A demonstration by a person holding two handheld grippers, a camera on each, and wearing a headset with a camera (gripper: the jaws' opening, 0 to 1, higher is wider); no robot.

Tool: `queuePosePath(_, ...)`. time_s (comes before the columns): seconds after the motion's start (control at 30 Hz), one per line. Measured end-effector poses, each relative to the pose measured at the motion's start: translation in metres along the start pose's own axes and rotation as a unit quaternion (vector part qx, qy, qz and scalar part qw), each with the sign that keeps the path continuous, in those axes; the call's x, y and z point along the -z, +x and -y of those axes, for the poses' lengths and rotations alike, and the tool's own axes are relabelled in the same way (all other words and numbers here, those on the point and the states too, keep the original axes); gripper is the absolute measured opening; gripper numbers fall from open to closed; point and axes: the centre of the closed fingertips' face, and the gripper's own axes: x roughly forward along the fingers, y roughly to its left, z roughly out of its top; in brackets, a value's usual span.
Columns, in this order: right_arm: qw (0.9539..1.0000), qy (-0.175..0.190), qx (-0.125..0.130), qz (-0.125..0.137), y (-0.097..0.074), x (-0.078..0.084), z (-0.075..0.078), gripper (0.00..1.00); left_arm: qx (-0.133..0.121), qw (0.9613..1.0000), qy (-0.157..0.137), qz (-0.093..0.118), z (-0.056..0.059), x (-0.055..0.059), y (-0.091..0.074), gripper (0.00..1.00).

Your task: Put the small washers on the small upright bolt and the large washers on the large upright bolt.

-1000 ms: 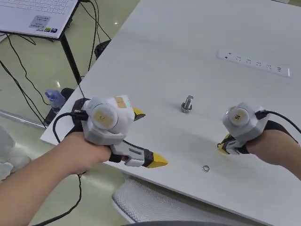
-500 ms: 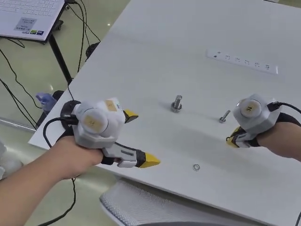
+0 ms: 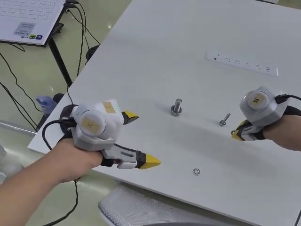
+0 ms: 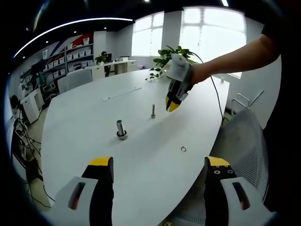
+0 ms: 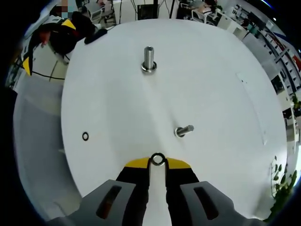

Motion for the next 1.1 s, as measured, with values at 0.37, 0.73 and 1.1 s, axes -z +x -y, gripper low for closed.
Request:
queuePosePath(0.37,1.0,0.006,0.007,-0.001,0.001,-0.005,0.019,0.12,0.005,0.9999,-0.006,0.01,-0.003,-0.003,0.001,0.85)
queuePosePath(0.73,0.9999,-0.003,0.013,-0.005,-0.003,-0.015,0.039,0.12,0.005,1.0,-0.006,0.001,-0.005,0.003,0.004,0.82)
queuePosePath(1.1,0.9999,-0.008,0.011,0.003,-0.003,-0.027,0.048,0.12,0.002,1.0,-0.002,-0.005,-0.009,0.007,0.007,0.87)
